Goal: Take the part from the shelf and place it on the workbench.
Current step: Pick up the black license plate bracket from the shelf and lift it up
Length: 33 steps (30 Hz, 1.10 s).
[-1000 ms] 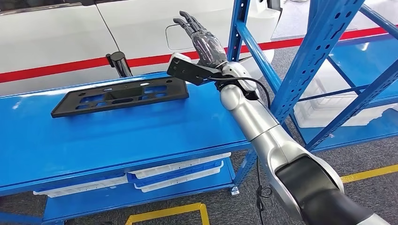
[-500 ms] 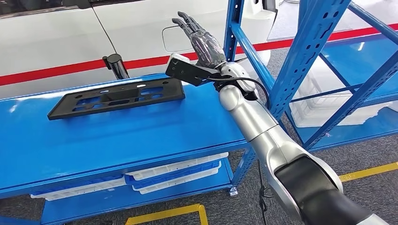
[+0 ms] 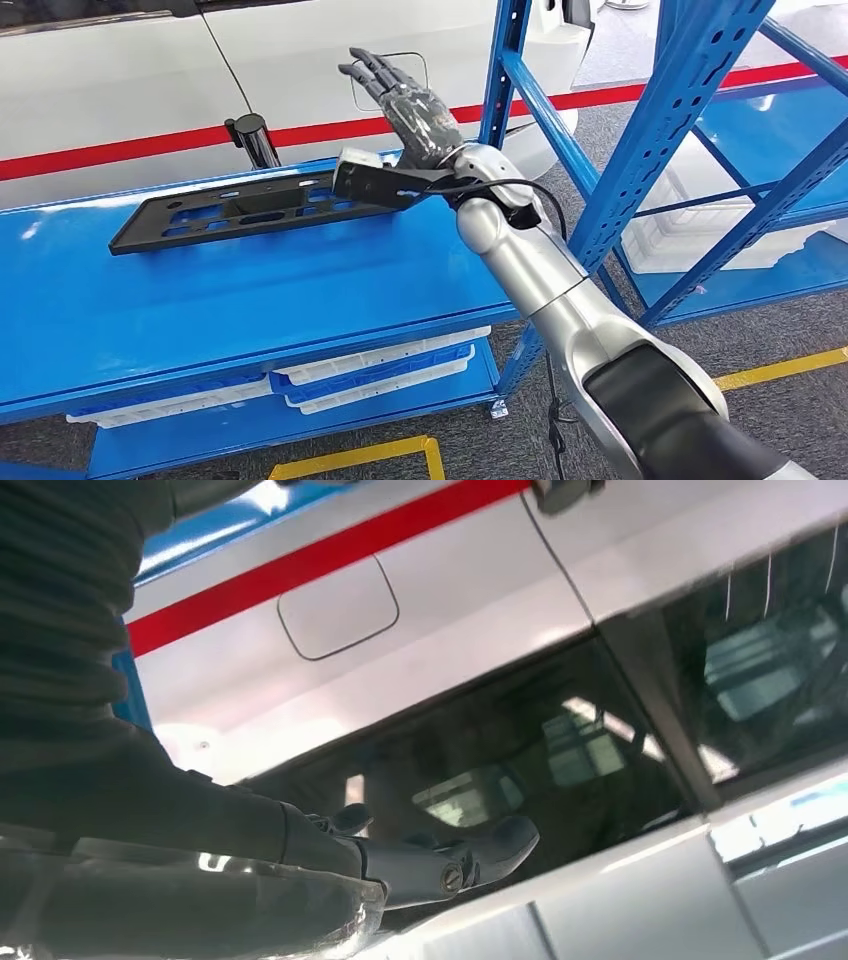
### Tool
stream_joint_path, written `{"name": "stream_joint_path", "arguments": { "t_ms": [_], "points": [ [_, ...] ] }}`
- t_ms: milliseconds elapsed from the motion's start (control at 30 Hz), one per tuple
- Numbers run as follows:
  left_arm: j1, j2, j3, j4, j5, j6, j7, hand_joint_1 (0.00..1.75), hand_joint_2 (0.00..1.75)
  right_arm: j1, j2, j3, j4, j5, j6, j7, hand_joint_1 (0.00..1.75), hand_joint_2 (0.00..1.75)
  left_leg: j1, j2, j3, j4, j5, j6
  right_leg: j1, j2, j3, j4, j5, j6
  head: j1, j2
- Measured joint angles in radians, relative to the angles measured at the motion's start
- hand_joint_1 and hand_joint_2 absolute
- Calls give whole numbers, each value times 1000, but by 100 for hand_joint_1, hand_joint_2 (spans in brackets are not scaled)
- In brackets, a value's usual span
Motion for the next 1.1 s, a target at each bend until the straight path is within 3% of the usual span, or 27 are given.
{"name": "stream_joint_path", "arguments": {
  "t_ms": [200,433,867,1100],
  "points": [
    [-2,-12,-6,0,-29,4,11,0,0,100,15,179,-45,104,16,45,0,175,1,0,0,0,-1,1,-1,0,0,-1,0,0,0,0],
    [-7,-26,-25,0,-52,6,34,0,0,143,82,328,-12,127,22,118,0,175,1,0,-1,0,-1,0,0,0,0,-1,0,0,0,0],
    [-9,-38,-26,0,-52,18,50,0,0,141,218,421,170,244,-35,208,0,175,1,0,0,0,-1,0,0,0,0,-1,0,0,0,0],
    [-9,-49,-26,0,-53,17,45,0,0,87,261,442,276,347,-100,351,0,175,1,-1,0,0,-1,0,0,0,0,-1,0,0,0,0]
  ]
}}
